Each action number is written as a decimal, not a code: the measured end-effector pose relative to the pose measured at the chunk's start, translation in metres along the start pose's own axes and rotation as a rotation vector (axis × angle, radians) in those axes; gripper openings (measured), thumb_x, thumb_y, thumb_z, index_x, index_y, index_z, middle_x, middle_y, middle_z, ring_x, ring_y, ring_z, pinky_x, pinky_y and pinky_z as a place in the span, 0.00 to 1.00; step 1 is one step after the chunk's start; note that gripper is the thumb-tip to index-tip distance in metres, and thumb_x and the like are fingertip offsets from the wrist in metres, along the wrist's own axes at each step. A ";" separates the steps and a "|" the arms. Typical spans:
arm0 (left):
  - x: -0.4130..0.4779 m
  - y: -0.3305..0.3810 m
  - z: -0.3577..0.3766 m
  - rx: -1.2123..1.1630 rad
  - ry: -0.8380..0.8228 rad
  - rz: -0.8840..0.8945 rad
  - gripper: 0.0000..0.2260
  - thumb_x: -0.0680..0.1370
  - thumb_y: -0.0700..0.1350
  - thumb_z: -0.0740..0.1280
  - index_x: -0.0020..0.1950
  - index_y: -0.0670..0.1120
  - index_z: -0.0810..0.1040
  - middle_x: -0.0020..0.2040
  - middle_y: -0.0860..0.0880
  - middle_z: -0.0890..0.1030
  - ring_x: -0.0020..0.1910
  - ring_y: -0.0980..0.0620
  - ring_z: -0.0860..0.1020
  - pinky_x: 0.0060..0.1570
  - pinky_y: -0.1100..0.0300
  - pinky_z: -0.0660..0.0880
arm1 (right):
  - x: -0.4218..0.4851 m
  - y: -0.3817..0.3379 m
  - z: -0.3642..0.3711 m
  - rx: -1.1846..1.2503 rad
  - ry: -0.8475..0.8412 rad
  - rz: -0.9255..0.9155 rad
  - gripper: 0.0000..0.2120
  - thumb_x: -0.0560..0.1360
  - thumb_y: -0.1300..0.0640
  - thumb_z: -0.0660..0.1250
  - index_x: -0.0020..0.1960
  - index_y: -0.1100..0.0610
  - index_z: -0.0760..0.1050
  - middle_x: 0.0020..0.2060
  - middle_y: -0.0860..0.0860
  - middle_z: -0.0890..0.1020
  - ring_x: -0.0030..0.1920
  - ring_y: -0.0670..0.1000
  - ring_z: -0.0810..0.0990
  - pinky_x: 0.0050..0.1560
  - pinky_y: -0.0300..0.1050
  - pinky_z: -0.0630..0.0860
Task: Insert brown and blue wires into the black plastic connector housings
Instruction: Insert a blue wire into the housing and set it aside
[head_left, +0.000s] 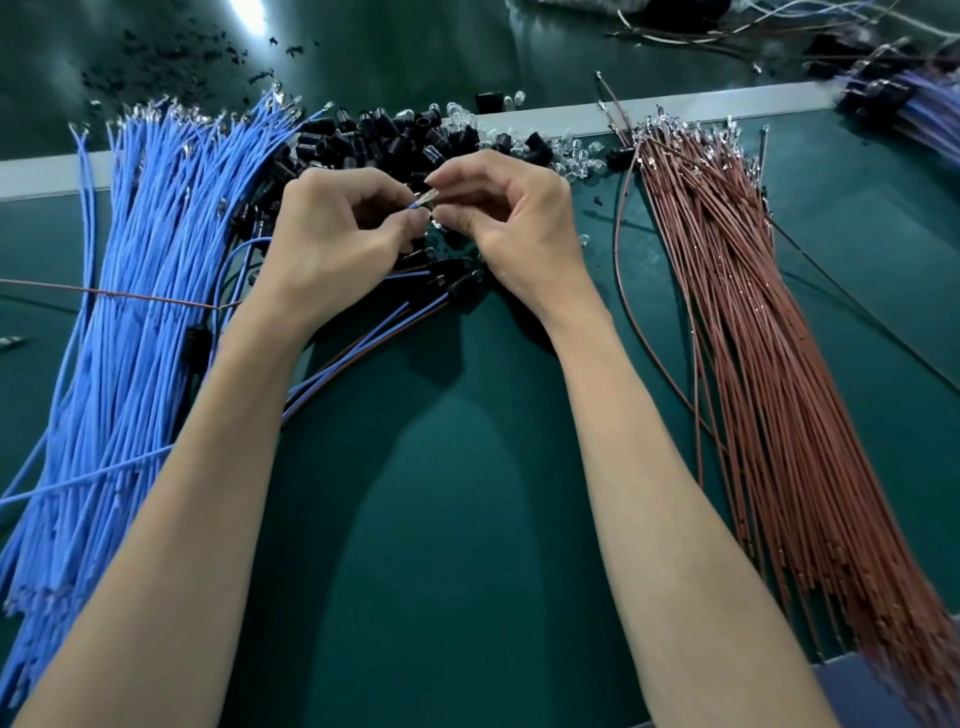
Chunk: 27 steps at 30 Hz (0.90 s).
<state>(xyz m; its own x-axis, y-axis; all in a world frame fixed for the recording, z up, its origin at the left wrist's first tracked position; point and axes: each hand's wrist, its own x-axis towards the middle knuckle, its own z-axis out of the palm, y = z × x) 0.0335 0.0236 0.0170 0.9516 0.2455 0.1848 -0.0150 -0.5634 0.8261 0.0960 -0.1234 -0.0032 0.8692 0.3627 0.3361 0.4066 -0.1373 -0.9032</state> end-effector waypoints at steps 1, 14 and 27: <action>-0.001 0.001 0.000 0.003 0.000 -0.008 0.01 0.74 0.43 0.71 0.43 0.46 0.81 0.35 0.46 0.81 0.33 0.55 0.77 0.39 0.63 0.74 | 0.000 0.000 0.000 0.001 -0.003 -0.006 0.10 0.68 0.70 0.72 0.47 0.61 0.81 0.38 0.46 0.83 0.41 0.40 0.83 0.48 0.35 0.78; -0.003 0.006 -0.003 -0.052 -0.030 -0.039 0.02 0.76 0.42 0.70 0.44 0.44 0.81 0.33 0.51 0.79 0.29 0.64 0.75 0.36 0.72 0.71 | -0.002 0.000 0.000 0.061 -0.021 -0.030 0.10 0.68 0.68 0.75 0.47 0.60 0.82 0.40 0.50 0.85 0.43 0.46 0.85 0.50 0.43 0.80; -0.005 0.008 -0.003 -0.064 -0.040 -0.030 0.02 0.76 0.42 0.70 0.43 0.45 0.81 0.35 0.46 0.80 0.34 0.56 0.76 0.41 0.62 0.74 | 0.000 -0.002 -0.006 0.257 -0.072 0.144 0.09 0.67 0.71 0.74 0.47 0.66 0.81 0.39 0.57 0.84 0.41 0.48 0.83 0.47 0.39 0.78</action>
<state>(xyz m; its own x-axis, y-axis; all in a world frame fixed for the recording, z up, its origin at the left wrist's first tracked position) 0.0276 0.0206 0.0241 0.9635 0.2287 0.1391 -0.0050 -0.5044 0.8634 0.0971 -0.1288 0.0003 0.8866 0.4224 0.1885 0.1883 0.0425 -0.9812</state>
